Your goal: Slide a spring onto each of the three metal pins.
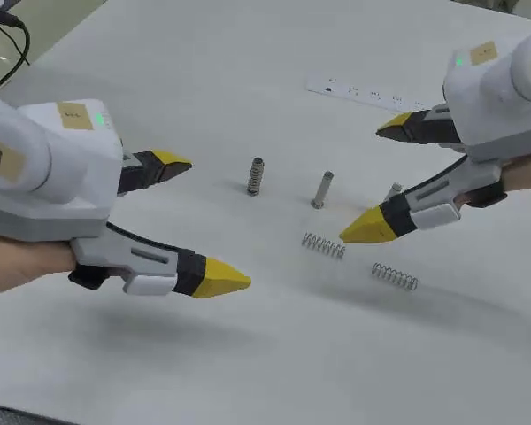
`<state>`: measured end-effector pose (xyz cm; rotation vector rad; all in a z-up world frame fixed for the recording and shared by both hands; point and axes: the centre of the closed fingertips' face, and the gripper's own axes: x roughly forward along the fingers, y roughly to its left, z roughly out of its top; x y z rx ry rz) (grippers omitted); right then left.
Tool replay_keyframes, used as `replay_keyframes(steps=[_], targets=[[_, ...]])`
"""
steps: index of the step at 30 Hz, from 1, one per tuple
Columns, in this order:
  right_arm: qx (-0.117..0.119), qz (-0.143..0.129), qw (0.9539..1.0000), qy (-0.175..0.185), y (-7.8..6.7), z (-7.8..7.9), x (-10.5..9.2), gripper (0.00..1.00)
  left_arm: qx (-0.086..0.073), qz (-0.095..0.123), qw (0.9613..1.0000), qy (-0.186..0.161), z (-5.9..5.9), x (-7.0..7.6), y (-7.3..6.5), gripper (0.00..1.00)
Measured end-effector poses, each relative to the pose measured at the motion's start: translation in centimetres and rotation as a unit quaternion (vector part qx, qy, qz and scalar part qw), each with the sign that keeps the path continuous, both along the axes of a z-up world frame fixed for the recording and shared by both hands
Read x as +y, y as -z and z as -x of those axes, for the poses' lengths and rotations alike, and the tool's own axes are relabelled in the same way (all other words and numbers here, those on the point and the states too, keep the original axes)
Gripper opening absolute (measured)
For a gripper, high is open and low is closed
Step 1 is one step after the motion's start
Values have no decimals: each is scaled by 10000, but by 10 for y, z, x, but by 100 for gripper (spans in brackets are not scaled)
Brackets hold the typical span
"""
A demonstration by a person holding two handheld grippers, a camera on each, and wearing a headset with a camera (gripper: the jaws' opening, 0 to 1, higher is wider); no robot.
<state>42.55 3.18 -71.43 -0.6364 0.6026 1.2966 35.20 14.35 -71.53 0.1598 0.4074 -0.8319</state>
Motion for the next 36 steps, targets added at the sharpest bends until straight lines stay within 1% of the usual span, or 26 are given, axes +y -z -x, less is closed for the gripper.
replay_keyframes(steps=[3, 4, 7, 8, 9, 10, 11, 13, 14, 18, 19, 24, 27, 29, 32, 36], targets=[[-15, -44, 9999, 134, 0, 3, -10, 95, -14, -25, 10000, 68, -1, -3, 0, 88], [26, -87, 9997, 236, 0, 4, -15, 95, -15, -20, 10000, 92, -1, -4, -1, 88], [31, -158, 9989, 442, 0, 6, -28, 95, -1, -37, 9999, 159, -2, -7, 0, 88], [42, -166, 9985, 514, 0, 7, -32, 95, -3, -51, 9998, 182, -2, -8, 0, 88], [24, -241, 9978, 616, -2, 8, -36, 95, 2, -58, 9998, 212, -2, -9, 0, 88], [59, -270, 9972, 694, -2, 10, -42, 95, 18, -55, 9997, 237, -3, -11, 1, 88], [50, -269, 9966, 781, -2, 10, -46, 95, 20, -58, 9997, 255, -3, -12, 1, 88], [16, -324, 9958, 859, -2, 12, -53, 94, 13, -68, 9995, 295, -4, -14, 1, 87], [66, -363, 9945, 982, -1, 13, -59, 94, 24, -72, 9995, 318, -3, -15, 1, 87], [30, -385, 9923, 1173, 0, 20, -77, 94, 34, -77, 9993, 373, -4, -19, 2, 87], [38, -414, 9911, 1268, 0, 22, -82, 94, 36, -77, 9992, 385, -4, -21, 2, 87], [71, -471, 9882, 1456, 1, 32, -96, 94, 43, -97, 9989, 462, -4, -26, 2, 87], [90, -530, 9852, 1628, 1, 39, -104, 94, 48, -97, 9987, 493, -4, -27, 2, 87], [72, -569, 9839, 1694, 1, 41, -108, 94, 45, -100, 9987, 498, -4, -28, 2, 87], [104, -570, 9813, 1835, 3, 47, -118, 93, 50, -104, 9986, 508, -5, -28, 2, 87], [143, -532, 9776, 2029, 8, 53, -131, 93, 67, -118, 9987, 487, -5, -26, 3, 87]])
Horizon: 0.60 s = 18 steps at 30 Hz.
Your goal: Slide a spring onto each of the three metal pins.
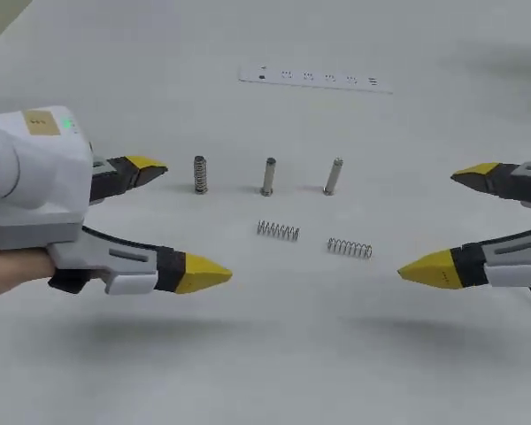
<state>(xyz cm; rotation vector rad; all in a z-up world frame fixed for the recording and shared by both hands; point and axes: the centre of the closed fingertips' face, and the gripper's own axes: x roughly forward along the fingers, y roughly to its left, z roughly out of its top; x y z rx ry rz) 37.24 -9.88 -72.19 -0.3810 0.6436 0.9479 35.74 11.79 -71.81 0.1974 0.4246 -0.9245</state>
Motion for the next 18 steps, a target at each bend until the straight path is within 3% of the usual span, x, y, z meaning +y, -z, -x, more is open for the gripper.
replay_keyframes(steps=[7, 18], targets=[[70, 19, 9996, 283, 6, 13, -20, 93, -5, -25, 10000, -51, -2, 6, 1, 87], [120, -81, 9988, 466, 5, 20, -24, 93, 31, -80, 10000, 4, -2, 7, 4, 86]])
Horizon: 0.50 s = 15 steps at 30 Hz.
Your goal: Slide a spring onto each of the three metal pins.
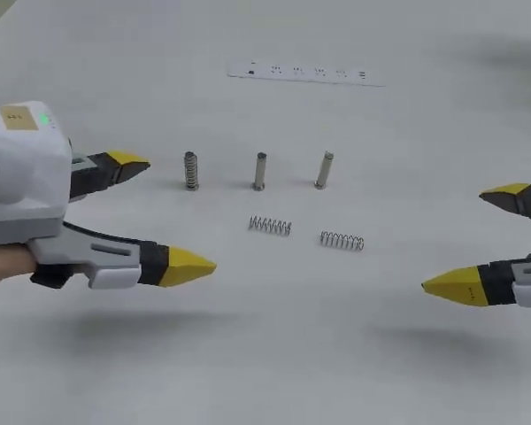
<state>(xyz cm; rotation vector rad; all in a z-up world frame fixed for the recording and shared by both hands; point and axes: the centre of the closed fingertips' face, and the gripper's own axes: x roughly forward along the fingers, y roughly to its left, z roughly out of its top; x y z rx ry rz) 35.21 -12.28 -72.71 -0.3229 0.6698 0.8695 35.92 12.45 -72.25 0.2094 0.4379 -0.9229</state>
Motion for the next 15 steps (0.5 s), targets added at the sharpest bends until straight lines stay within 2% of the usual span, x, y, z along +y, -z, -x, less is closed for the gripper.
replay_keyframes(steps=[6, 15], targets=[[11, -38, 10000, -20, -2, 1, 3, 93, 43, -103, 9996, 258, -1, -7, 8, 82], [68, -75, 9999, 50, 1, 5, 0, 93, 109, -160, 9977, 648, -10, -31, 23, 77]])
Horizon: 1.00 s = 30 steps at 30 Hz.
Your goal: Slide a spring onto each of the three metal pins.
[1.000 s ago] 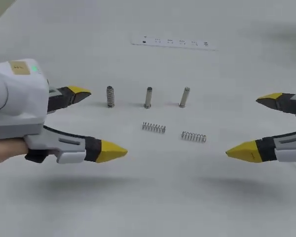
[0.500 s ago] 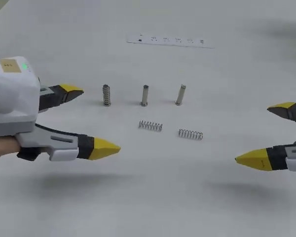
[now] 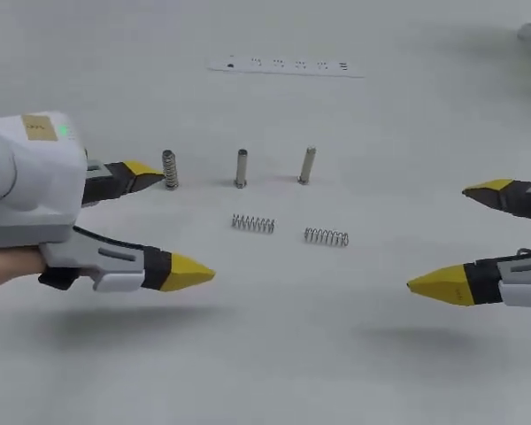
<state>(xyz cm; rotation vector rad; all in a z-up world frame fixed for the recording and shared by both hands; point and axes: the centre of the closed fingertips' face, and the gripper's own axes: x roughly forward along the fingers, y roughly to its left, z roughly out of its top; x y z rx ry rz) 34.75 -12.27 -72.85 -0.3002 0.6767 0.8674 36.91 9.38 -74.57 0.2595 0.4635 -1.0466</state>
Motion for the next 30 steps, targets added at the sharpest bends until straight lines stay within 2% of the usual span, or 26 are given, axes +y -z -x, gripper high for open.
replay_keyframes(steps=[5, 9, 12, 17, 22, 26, 30], targets=[[79, 0, 10000, 41, 5, 3, -4, 93, 64, -50, 9997, 245, -5, -12, 11, 74], [120, -14, 9999, 76, 8, 4, -6, 93, -7, -81, 9996, 261, -15, -17, 17, 60], [127, -12, 9999, 97, 9, 3, -8, 93, -51, -93, 9995, 306, -21, -22, 22, 54], [174, -40, 9998, 99, 12, 4, -9, 92, 18, -112, 9991, 414, -27, -32, 33, 40], [223, -53, 9997, 84, 14, 5, -10, 92, 58, -101, 9990, 431, -33, -40, 42, 37], [219, -28, 9997, 88, 13, 4, -14, 91, -3, -142, 9989, 450, -38, -45, 45, 30], [217, -30, 9997, 133, 13, 3, -18, 91, 0, -155, 9987, 494, -42, -48, 49, 21]])
